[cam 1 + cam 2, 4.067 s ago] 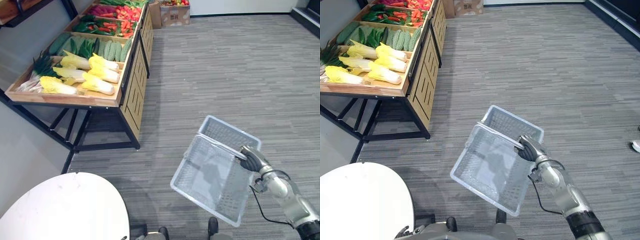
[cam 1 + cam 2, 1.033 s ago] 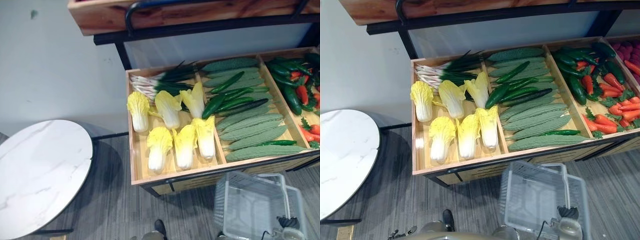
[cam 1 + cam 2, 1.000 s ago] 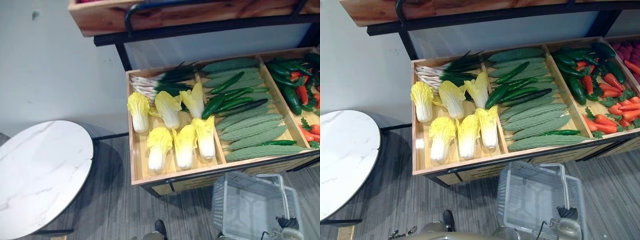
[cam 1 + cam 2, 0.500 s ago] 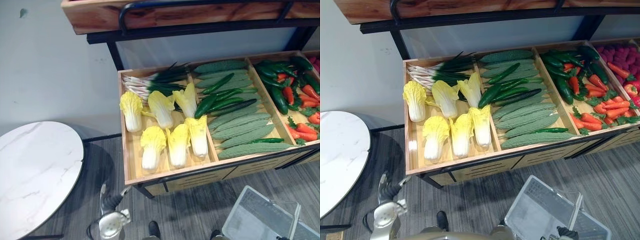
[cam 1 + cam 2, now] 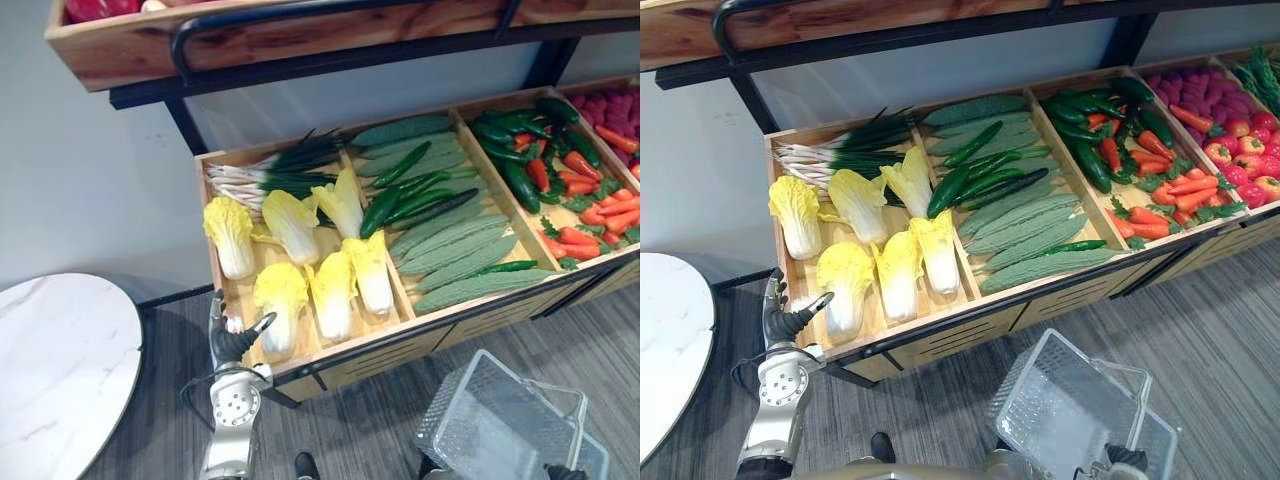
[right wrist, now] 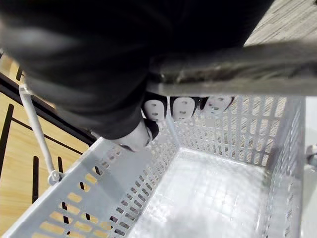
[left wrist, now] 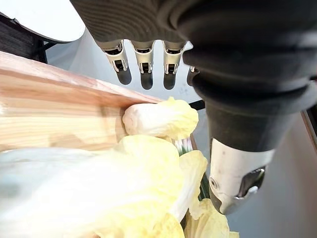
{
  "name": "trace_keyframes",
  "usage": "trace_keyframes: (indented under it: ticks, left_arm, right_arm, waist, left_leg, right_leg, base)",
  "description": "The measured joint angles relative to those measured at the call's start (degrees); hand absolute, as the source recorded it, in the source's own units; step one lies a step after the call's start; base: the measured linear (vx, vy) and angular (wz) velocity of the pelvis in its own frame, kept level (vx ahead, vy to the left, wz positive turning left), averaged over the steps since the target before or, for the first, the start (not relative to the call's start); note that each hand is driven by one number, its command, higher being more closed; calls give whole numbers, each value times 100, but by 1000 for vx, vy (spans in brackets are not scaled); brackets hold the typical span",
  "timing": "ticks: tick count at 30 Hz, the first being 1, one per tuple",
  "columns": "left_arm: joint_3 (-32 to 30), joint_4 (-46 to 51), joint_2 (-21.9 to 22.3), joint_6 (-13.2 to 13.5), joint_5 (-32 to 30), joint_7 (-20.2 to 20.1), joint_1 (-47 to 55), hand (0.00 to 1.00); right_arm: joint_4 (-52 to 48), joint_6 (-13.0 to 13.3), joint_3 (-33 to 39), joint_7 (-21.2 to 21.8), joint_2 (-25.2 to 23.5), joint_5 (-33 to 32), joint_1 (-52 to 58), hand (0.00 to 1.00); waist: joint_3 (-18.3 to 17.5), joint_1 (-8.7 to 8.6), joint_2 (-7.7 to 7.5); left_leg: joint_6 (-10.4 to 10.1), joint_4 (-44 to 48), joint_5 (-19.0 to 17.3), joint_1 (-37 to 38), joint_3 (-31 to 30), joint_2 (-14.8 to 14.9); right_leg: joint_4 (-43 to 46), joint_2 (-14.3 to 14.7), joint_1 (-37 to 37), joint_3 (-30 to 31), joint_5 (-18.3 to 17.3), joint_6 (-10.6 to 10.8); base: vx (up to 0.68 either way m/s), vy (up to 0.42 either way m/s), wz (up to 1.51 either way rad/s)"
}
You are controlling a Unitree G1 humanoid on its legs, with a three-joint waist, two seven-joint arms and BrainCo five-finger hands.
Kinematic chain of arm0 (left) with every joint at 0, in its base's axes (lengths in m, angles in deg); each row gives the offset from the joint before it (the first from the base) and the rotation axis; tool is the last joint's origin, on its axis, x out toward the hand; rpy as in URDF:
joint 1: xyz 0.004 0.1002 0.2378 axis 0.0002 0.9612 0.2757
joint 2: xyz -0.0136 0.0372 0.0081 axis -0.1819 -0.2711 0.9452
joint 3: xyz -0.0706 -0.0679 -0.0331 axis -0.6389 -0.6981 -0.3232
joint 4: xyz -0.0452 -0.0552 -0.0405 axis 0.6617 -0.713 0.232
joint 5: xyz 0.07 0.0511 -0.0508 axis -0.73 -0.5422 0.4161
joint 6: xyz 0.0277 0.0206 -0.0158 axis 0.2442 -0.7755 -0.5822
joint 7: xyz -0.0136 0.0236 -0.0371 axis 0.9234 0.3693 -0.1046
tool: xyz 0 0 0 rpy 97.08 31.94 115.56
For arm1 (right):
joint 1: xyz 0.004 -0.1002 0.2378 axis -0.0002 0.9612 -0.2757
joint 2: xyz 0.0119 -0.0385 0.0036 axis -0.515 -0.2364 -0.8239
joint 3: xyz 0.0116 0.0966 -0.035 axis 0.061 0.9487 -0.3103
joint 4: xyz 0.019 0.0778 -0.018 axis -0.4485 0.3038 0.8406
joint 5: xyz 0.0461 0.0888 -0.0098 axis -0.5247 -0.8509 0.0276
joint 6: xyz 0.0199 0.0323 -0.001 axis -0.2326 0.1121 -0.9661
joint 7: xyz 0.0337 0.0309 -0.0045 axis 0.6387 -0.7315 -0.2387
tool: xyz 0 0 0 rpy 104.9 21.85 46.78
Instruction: Pick vegetable in the basket
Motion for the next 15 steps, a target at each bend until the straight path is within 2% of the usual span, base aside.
trace_keyframes:
  ticks: [8, 13, 15]
  left_arm:
    - [87, -132, -24, -12, -249, 255, -141, 0]
    - [81, -258, -23, -160, -285, 477, -317, 0]
    - [73, -311, -23, -235, -498, 491, -317, 0]
  right_arm:
    - [-18, 42, -204, -11, 0, 27, -173, 100]
    - [-18, 43, -203, -124, 0, 59, -147, 100]
    - [-27, 43, -209, -125, 0, 59, -152, 100]
  waist:
    - [1, -113, -4]
    - [5, -128, -11]
    - [5, -121, -12]
  left_leg:
    - [-15, 1, -14, 23, 136, 36]
    - [-29, 0, -57, 89, 199, 41]
    - [-36, 0, -74, 97, 264, 35]
  right_leg:
    - [-11, 54, -114, 239, 50, -50]
    - [-12, 61, -119, 322, 68, -42]
    - [-19, 60, -177, 373, 93, -34]
  base:
    - [26, -11, -16]
    - [6, -4, -10]
    - [-14, 0, -15]
